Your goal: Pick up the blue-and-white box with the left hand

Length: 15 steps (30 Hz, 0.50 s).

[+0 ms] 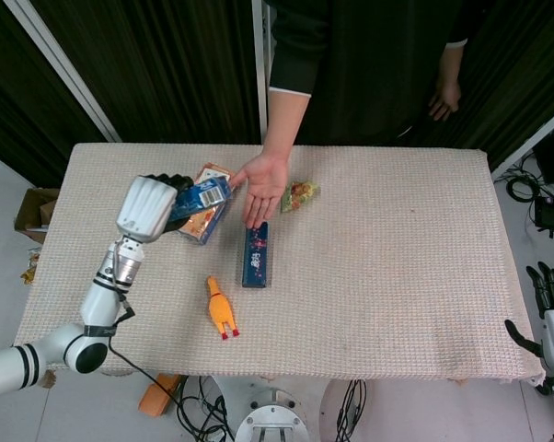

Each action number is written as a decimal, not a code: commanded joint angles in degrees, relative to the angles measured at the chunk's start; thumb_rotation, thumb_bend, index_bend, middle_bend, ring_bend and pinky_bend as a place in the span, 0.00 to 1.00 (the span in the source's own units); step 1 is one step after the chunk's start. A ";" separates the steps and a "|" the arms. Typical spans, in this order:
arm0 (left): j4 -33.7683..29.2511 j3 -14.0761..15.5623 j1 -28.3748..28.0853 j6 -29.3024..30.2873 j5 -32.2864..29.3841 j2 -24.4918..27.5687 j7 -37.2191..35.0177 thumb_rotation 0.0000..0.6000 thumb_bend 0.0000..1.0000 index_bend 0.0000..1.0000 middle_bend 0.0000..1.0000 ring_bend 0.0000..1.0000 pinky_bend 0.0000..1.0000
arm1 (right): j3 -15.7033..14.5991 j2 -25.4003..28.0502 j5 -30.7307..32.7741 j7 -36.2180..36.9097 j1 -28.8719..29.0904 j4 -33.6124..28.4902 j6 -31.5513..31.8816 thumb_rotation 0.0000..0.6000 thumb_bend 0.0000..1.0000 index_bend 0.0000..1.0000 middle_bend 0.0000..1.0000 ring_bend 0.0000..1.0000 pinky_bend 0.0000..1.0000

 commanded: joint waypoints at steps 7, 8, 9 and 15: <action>14.25 -3.25 -13.61 -11.23 -2.39 -11.54 2.52 1.00 0.33 0.57 0.67 0.62 0.73 | -0.07 0.07 1.08 1.19 -0.58 0.98 -0.17 1.00 0.13 0.00 0.00 0.00 0.00; 15.63 -3.20 -14.33 -11.82 -2.70 -12.35 2.66 1.00 0.33 0.57 0.67 0.62 0.73 | -0.06 0.07 1.18 1.36 -0.66 1.15 -0.15 1.00 0.13 0.00 0.00 0.00 0.00; 17.15 -3.13 -15.11 -12.36 -2.96 -13.22 2.77 1.00 0.33 0.57 0.67 0.62 0.73 | -0.05 0.07 1.32 1.56 -0.74 1.35 -0.17 1.00 0.13 0.00 0.00 0.00 0.00; 22.76 -2.76 -17.78 -14.19 -4.14 -16.57 2.18 1.00 0.27 0.41 0.56 0.55 0.71 | 0.09 -0.31 1.97 2.45 -0.73 2.41 -0.78 1.00 0.13 0.00 0.00 0.00 0.00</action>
